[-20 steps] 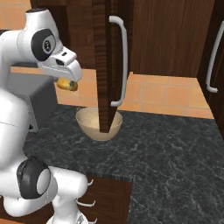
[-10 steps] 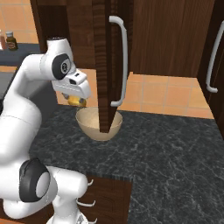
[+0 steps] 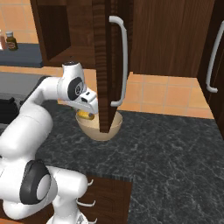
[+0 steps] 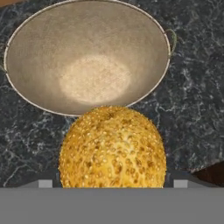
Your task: Open the cabinet, pick up the bread from the cabinet and place it in the basket. Then move the basket to the dining counter.
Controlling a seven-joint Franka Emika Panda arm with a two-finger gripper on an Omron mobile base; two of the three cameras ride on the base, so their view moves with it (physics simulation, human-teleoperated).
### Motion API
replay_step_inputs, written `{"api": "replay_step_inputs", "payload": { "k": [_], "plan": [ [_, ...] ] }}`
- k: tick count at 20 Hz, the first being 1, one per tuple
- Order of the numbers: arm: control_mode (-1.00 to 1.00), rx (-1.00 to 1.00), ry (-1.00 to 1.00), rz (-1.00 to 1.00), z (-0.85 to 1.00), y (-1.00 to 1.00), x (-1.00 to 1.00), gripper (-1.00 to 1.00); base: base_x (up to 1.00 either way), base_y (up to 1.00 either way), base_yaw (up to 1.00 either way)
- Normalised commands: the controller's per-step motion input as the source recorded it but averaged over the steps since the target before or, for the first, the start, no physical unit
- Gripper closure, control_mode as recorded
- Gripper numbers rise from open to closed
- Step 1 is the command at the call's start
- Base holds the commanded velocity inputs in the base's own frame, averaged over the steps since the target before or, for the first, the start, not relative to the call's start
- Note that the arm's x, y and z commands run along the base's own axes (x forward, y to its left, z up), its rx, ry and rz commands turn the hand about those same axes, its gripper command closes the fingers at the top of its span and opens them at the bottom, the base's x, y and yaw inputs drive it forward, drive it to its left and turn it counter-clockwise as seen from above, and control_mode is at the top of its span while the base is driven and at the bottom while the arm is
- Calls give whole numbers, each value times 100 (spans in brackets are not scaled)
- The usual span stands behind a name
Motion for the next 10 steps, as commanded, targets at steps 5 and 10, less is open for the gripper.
{"api": "replay_step_inputs", "payload": {
  "k": [5,10],
  "plan": [
    [-100,0,0,0,-46,-10,55,100,0,0,0],
    [-100,1,1,0,-31,-7,69,100,0,0,0]
  ]
}}
